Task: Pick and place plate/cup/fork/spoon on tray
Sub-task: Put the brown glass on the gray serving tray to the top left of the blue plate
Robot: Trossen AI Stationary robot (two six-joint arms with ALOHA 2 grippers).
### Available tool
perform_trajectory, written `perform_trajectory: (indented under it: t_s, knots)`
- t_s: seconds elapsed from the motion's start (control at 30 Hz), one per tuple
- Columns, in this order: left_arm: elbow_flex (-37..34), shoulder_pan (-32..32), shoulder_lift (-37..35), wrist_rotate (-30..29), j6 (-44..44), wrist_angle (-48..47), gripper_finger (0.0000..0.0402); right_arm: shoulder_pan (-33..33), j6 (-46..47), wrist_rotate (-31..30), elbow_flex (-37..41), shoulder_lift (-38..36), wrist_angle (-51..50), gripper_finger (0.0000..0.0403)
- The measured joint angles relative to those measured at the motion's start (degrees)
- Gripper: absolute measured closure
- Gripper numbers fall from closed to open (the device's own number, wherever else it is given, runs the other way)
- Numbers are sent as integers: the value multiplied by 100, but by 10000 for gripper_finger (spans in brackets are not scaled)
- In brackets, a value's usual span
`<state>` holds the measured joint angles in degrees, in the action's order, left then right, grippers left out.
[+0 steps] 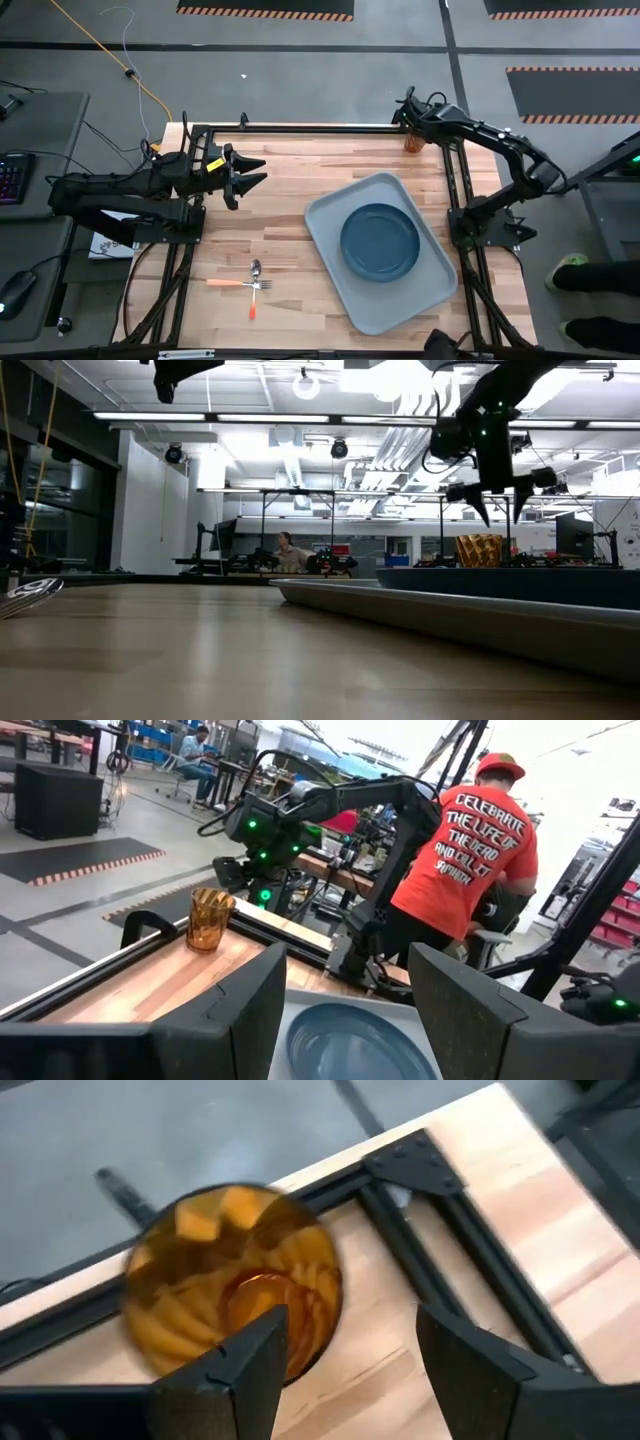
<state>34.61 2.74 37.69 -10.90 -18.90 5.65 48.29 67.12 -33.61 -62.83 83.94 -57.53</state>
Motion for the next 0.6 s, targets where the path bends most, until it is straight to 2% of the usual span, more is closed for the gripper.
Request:
perform_trajectory:
  t_s: [0.13,0.3,0.6]
  knots:
    - [2,0,1,-1,0,22,202,179,-109,16,0,3,195,190]
    - [2,0,0,-9,0,22,202,380,-211,309,0,110,556,190]
    - [2,0,0,-20,-50,22,202,499,-386,862,0,575,641,190]
